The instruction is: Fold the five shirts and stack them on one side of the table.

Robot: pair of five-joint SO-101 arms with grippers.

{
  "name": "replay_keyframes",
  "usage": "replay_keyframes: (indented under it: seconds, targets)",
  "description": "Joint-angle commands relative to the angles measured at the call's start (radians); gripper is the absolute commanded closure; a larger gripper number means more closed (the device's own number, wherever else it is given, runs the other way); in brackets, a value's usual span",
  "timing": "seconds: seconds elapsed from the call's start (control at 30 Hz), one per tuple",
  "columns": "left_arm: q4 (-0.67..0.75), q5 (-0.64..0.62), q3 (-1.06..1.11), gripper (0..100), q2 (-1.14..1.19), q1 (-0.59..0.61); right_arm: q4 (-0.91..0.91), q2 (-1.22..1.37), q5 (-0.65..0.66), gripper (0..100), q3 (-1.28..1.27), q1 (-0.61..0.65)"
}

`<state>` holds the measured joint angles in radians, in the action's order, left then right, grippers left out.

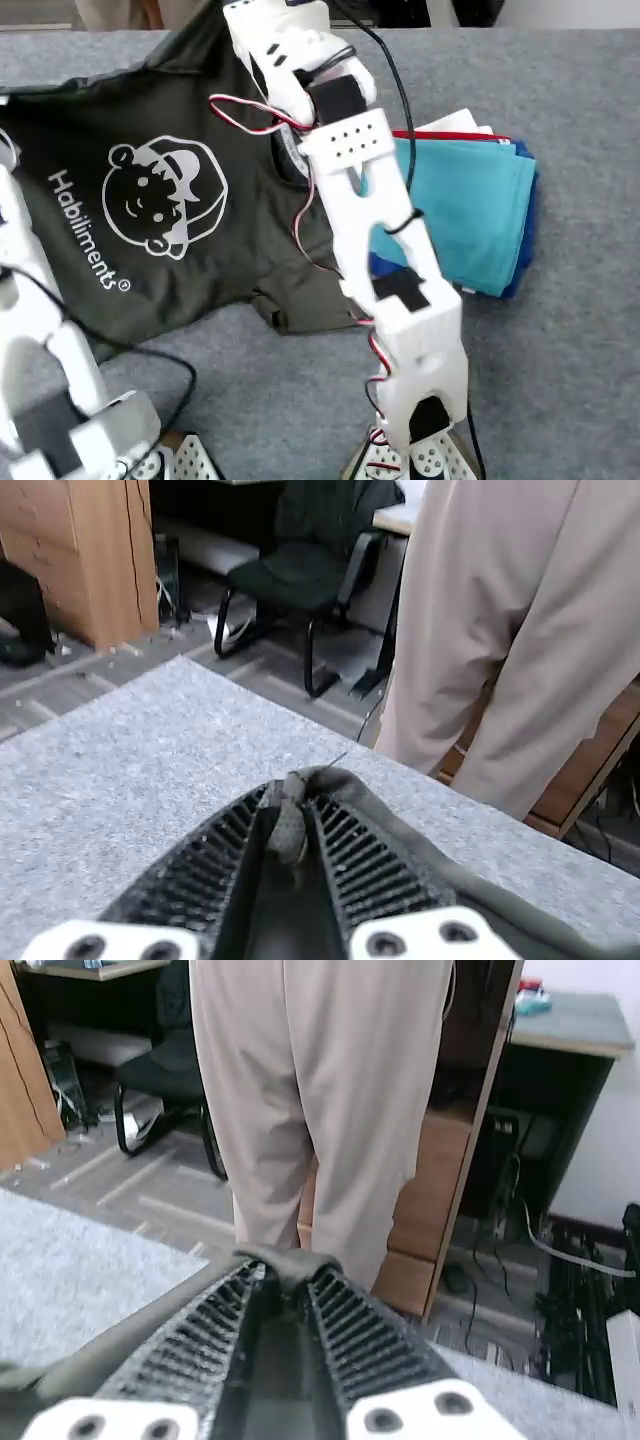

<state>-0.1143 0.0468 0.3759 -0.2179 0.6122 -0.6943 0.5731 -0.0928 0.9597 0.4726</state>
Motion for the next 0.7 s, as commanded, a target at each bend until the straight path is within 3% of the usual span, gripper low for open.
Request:
replay_keyframes:
  seconds: [0.0,0.2,0.33,0.43,0.6,0.67]
  targets:
    - [-0.126,-0.009,-0.321,98,0.165,0.005,-0.081,0.054,-0.009,99.8,0.234,-0.015]
    - [-0.425,-0.008,-0.605,98,0.337,-0.005,-0.37,0.16,-0.005,99.8,0.424,-0.016]
    - [-0.535,-0.008,-0.626,98,0.348,-0.003,-0.601,0.171,-0.002,99.7,0.519,-0.018]
    - [-0.697,0.008,-0.631,98,0.348,-0.005,-0.764,0.171,0.043,99.7,0.573,-0.016]
    - [-1.048,0.29,-0.603,98,0.295,-0.077,-1.03,0.17,0.16,99.7,0.624,-0.015]
    - [-1.109,0.353,-0.559,98,0.265,-0.095,-1.099,0.17,0.193,99.7,0.621,-0.019]
